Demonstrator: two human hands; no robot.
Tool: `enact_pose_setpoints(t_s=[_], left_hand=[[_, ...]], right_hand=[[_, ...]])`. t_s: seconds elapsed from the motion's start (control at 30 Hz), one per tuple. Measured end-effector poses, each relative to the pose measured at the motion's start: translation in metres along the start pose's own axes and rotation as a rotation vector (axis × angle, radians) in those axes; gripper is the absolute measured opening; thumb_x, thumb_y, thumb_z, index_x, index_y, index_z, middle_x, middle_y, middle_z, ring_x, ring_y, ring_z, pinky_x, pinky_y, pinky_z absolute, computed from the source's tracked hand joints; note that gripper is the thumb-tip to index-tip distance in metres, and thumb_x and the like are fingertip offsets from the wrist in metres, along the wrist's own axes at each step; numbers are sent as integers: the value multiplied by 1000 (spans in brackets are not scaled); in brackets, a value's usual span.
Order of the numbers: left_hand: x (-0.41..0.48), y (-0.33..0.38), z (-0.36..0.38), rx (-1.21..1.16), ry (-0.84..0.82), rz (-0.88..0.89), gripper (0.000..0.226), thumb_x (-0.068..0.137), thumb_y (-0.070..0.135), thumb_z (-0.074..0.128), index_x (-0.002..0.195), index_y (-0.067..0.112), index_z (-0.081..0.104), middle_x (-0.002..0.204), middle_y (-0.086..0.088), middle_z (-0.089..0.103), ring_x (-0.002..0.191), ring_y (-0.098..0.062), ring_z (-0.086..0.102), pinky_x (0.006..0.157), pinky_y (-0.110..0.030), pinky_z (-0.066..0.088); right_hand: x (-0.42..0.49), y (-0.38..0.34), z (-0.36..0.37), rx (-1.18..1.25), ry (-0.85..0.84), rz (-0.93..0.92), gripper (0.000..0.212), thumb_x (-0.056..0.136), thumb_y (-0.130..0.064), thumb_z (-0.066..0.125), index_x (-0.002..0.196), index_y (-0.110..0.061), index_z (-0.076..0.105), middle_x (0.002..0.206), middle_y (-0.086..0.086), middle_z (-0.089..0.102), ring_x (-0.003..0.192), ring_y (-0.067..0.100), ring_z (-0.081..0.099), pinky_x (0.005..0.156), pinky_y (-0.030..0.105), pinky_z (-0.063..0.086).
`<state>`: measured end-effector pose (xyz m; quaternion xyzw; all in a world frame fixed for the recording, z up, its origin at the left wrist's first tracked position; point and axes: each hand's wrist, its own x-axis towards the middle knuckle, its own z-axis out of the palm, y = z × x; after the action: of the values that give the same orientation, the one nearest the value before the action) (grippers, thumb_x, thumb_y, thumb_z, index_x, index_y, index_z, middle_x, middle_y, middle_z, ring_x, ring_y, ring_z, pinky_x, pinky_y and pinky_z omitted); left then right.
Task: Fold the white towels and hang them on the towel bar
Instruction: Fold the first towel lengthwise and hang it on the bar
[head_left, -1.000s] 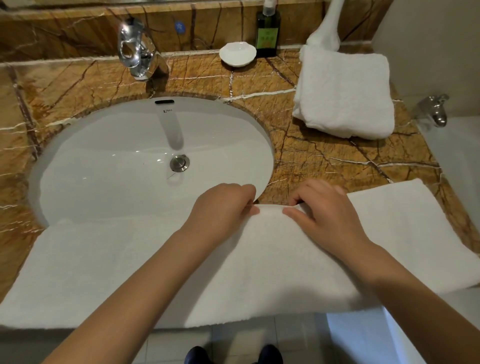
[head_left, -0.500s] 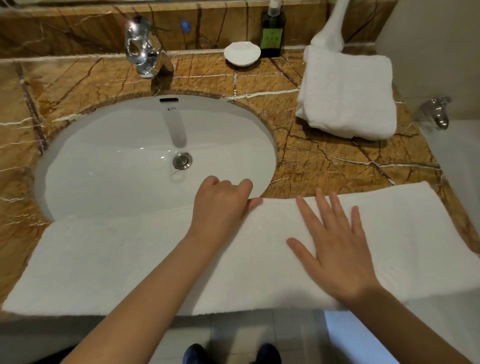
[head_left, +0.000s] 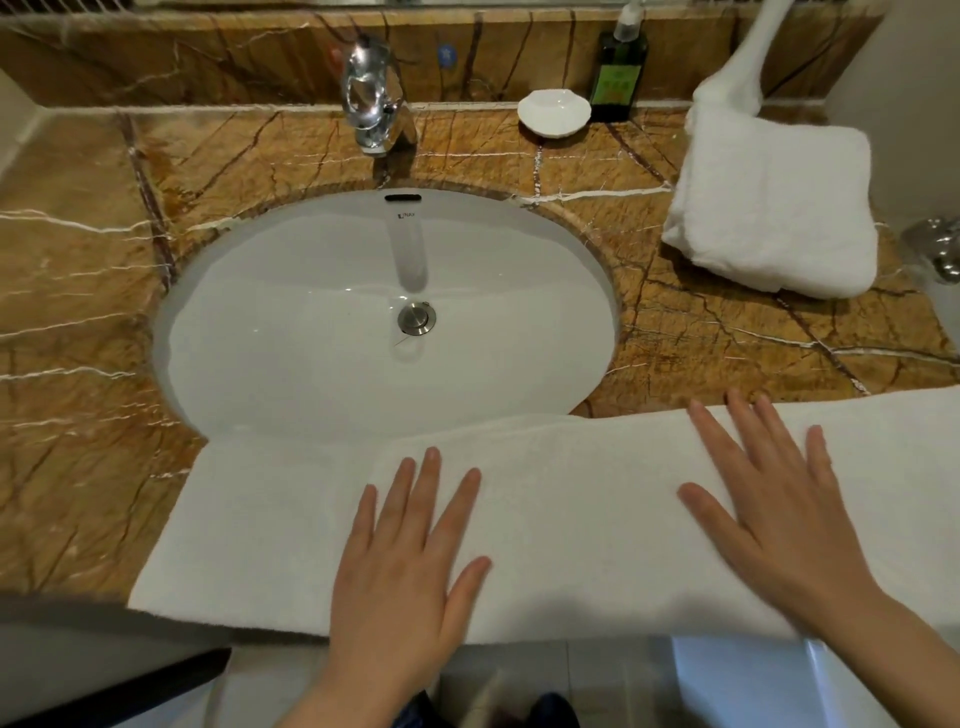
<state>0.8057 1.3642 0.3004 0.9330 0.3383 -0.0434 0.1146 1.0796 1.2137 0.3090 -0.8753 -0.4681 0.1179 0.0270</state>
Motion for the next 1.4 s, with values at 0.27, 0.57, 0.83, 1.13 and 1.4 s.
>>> enact_pose_setpoints(t_s=[0.27, 0.57, 0.83, 1.13, 1.4], left_hand=[[-13, -21, -3, 22, 20, 1, 63, 89, 53, 33, 146, 26, 32, 153, -9, 31, 138, -30, 33, 108, -47, 24], [-32, -100, -18, 35, -30, -147, 61, 95, 56, 12, 148, 28, 28, 155, -6, 27, 140, -25, 28, 111, -42, 16], [-9, -168, -53, -147, 104, -112, 51, 87, 43, 37, 128, 21, 58, 127, -1, 58, 118, -24, 52, 94, -39, 38], [41, -218, -86, -288, 19, 122, 17, 69, 48, 63, 76, 35, 55, 79, 15, 57, 77, -6, 53, 67, -33, 44], [47, -235, -83, -288, -242, 73, 20, 73, 36, 78, 86, 28, 64, 83, 14, 64, 80, -7, 58, 72, -26, 45]], right_hand=[[35, -109, -4, 295, 103, -326, 43, 95, -41, 38, 132, -26, 54, 145, -2, 44, 141, 16, 28, 116, 42, 13], [77, -236, 20, 321, -26, -405, 27, 95, -38, 45, 97, -22, 66, 99, -3, 63, 98, 21, 54, 90, 36, 36], [82, -273, 36, 340, -75, -316, 21, 84, -45, 53, 87, -26, 60, 84, -9, 44, 90, 16, 44, 81, 33, 31], [88, -272, 18, 430, -236, -390, 17, 81, -44, 59, 81, -31, 47, 68, -13, 50, 66, 2, 48, 57, 29, 32], [98, -275, 8, 301, -417, -422, 26, 75, -44, 72, 75, -21, 59, 76, -7, 59, 75, 14, 55, 64, 32, 43]])
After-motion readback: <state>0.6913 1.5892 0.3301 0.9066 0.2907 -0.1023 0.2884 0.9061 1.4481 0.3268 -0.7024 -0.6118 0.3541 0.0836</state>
